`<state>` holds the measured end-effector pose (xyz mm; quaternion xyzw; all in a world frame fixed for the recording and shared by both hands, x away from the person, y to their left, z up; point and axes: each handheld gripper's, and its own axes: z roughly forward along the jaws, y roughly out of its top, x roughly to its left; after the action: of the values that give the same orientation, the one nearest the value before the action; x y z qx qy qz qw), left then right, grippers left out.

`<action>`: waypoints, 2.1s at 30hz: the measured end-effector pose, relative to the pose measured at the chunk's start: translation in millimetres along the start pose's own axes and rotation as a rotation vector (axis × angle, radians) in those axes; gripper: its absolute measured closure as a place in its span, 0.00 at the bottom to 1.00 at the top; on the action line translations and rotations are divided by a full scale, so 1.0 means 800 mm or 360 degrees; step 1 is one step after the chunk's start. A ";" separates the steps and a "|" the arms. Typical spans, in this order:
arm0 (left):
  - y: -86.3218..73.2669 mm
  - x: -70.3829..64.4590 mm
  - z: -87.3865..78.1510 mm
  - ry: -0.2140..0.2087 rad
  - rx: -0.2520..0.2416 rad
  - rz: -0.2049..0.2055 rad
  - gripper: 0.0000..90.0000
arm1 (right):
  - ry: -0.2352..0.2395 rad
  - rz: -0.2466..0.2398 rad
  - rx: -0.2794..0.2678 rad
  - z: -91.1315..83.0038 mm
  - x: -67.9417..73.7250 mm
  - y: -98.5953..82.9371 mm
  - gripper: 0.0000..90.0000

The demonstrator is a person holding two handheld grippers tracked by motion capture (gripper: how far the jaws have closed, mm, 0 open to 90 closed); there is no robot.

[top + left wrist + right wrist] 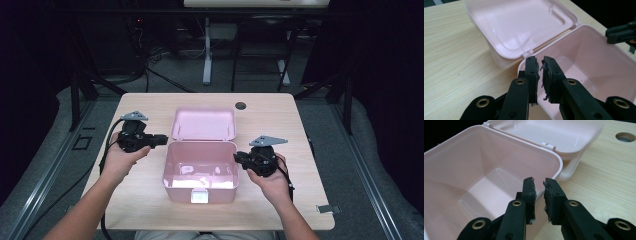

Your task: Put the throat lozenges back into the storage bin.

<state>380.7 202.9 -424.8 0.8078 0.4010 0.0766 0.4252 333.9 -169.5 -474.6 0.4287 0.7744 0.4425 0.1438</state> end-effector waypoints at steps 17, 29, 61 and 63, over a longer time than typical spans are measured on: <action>-0.044 -0.001 0.007 0.0014 -0.0022 0.0001 0.82 | 0.0006 0.0010 -0.0007 0.001 0.001 0.000 0.87; -0.058 -0.009 0.018 0.0065 -0.0006 0.0036 0.75 | 0.0005 0.0000 0.0009 0.001 0.002 0.000 0.84; -0.057 -0.006 -0.002 0.0038 -0.0049 0.0098 0.55 | 0.0077 -0.0010 0.0153 -0.029 -0.018 0.032 0.67; -0.058 -0.004 -0.003 0.0034 -0.0044 0.0086 0.54 | 0.0078 -0.0013 0.0168 -0.028 -0.019 0.033 0.66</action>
<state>350.7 216.9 -457.5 0.8115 0.3826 0.1021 0.4298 343.7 -188.1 -442.8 0.4216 0.8017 0.4108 0.1038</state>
